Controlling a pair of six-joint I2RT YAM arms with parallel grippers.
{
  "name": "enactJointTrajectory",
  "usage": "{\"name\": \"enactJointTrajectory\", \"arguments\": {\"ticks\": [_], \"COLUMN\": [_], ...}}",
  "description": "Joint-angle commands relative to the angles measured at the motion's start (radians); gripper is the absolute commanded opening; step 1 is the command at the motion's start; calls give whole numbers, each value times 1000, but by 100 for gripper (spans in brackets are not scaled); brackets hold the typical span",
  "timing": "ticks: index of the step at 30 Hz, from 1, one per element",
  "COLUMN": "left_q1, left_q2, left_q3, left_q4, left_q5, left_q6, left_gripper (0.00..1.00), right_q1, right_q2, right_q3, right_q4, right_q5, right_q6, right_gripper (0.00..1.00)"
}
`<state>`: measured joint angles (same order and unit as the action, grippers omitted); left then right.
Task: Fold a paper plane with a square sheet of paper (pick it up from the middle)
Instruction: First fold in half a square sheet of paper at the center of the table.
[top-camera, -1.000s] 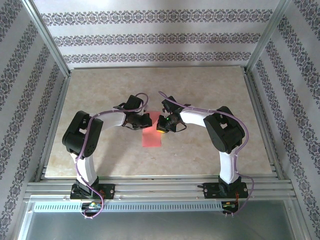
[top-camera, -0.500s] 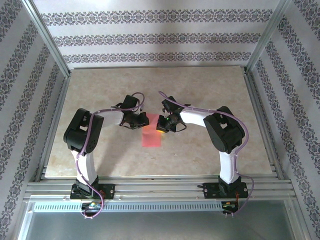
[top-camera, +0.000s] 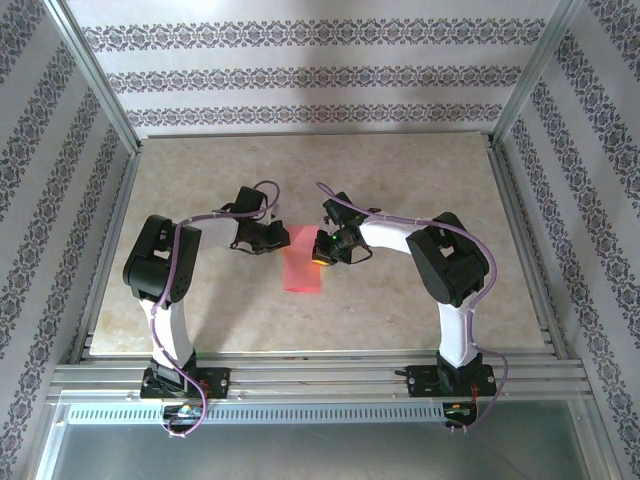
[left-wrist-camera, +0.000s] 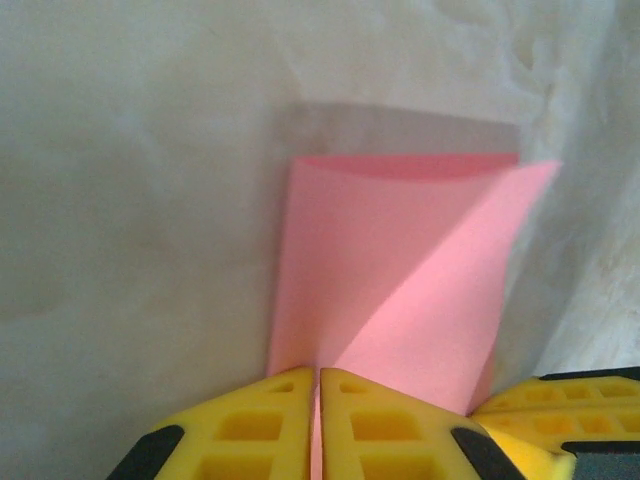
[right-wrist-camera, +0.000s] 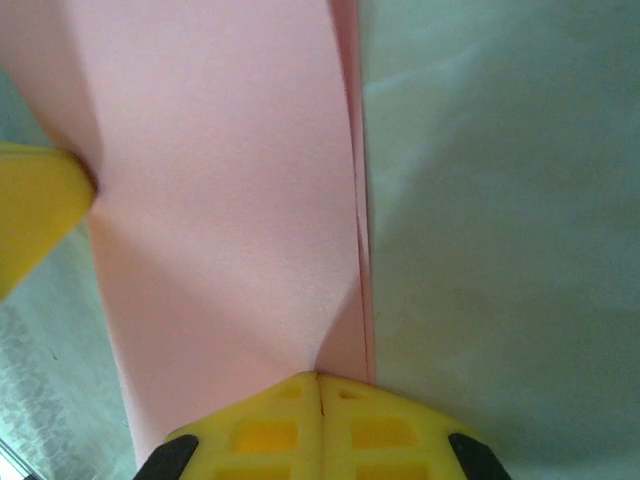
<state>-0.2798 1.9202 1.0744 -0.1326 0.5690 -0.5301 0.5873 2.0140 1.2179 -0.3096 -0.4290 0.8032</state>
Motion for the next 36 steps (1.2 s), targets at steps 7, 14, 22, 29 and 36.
{"name": "enactJointTrajectory", "arguments": {"ticks": [7, 14, 22, 29, 36], "left_q1": [35, 2, 0, 1, 17], "left_q2": [-11, -60, 59, 101, 121], "left_q3": [61, 17, 111, 139, 135], "left_q4": [-6, 97, 23, -30, -49], "left_q5": [36, 101, 57, -32, -67], "left_q6": [34, -25, -6, 2, 24], "left_gripper": [13, 13, 12, 13, 13], "right_q1": [13, 16, 18, 19, 18], "right_q2": [129, 128, 131, 131, 128], "right_q3": [-57, -51, -55, -57, -66], "right_q4": [-204, -203, -201, -203, -200], "right_q5": [246, 232, 227, 227, 228], "right_q6": [-44, -43, -41, -45, -46], "right_gripper": [0, 0, 0, 0, 0]}}
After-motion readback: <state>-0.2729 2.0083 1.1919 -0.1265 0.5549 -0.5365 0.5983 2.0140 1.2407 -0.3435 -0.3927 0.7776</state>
